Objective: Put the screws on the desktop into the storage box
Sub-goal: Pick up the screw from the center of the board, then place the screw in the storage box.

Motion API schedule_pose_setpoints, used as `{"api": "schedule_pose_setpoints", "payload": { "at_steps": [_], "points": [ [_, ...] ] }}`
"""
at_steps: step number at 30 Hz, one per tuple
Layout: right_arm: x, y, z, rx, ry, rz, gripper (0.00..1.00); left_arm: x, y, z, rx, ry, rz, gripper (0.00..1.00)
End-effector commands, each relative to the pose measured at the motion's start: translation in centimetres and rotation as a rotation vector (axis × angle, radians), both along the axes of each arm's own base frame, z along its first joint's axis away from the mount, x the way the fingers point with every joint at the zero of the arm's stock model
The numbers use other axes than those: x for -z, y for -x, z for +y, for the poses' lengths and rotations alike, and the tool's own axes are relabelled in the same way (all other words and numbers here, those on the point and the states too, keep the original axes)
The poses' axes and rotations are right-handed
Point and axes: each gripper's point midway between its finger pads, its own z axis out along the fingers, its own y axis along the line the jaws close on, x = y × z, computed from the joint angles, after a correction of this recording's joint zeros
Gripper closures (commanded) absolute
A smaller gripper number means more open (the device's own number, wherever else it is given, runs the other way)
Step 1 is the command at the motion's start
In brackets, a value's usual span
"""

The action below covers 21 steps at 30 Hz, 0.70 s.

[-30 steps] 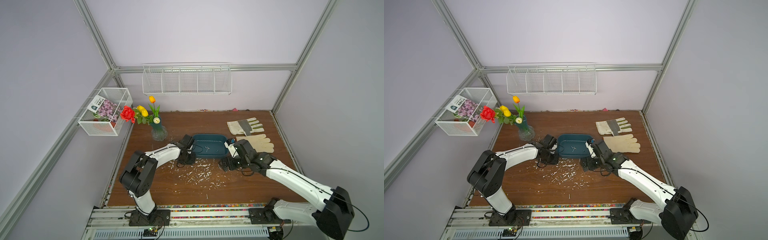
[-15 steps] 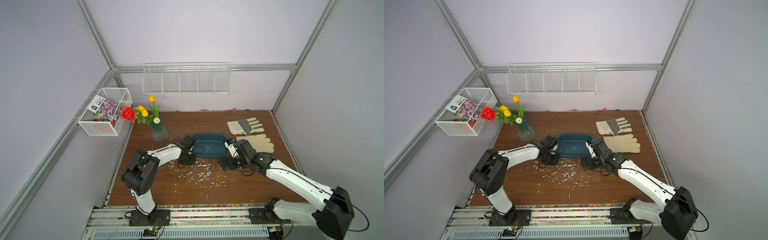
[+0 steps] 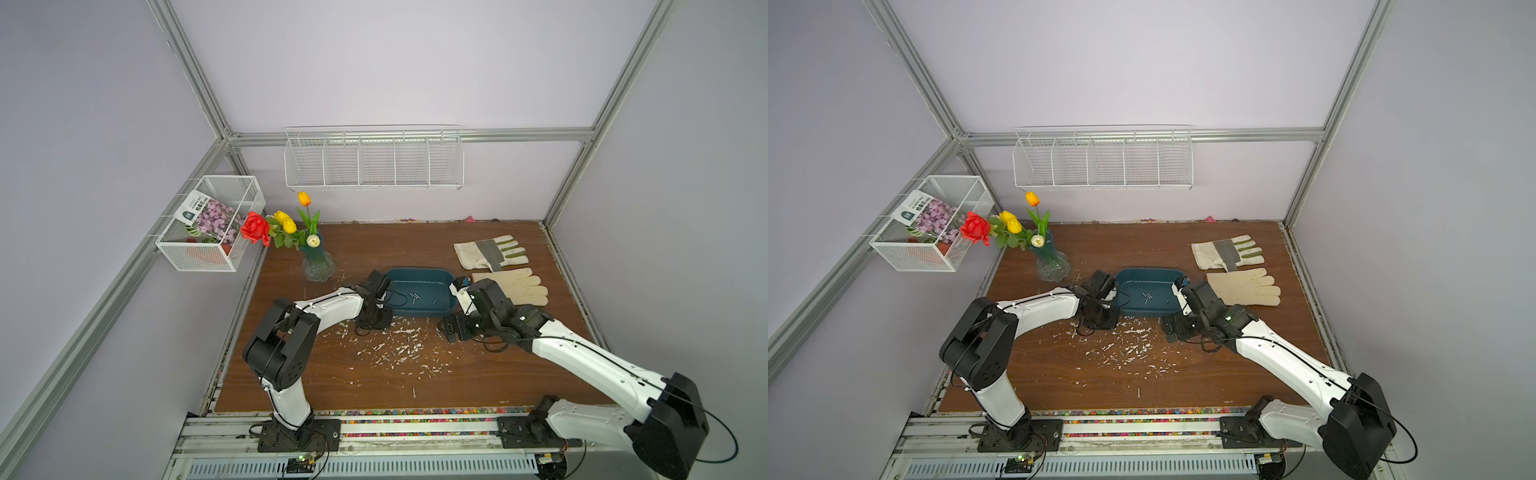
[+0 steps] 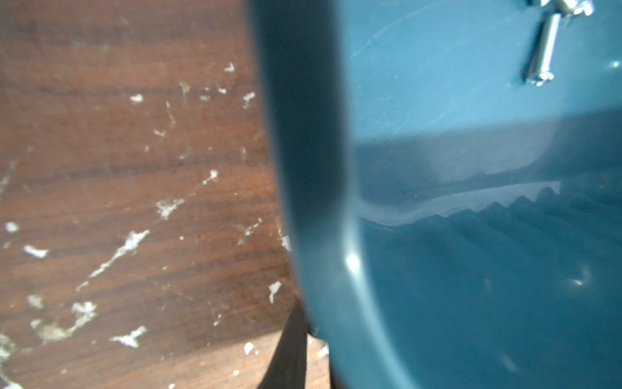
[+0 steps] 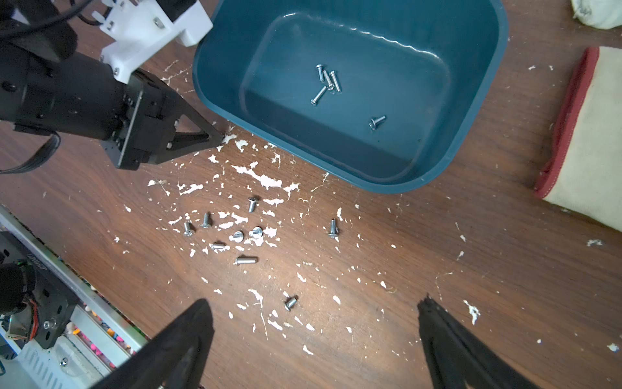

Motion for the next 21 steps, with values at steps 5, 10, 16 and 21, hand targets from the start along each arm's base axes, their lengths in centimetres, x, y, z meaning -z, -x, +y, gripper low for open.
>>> {"api": "schedule_pose_setpoints", "payload": {
  "at_steps": [5, 10, 16, 21],
  "points": [
    [0.8, -0.1, 0.0, 0.01, 0.012, 0.01, 0.02, -2.6, 1.0, -0.3, 0.01, 0.046, -0.007, 0.84],
    [1.0, -0.2, 0.1, 0.006, 0.016, 0.014, 0.02, -5.9, 1.7, -0.7, 0.014, 0.121, -0.029, 0.85],
    [0.8, -0.5, 0.0, 0.022, 0.017, 0.006, 0.02, -11.1, 0.7, -2.0, 0.033, 0.207, -0.115, 0.85],
    [0.4, -0.4, 0.4, 0.006, 0.001, 0.007, 0.03, -12.9, -2.1, -3.7, 0.054, 0.211, -0.166, 0.85]
  ]
}}
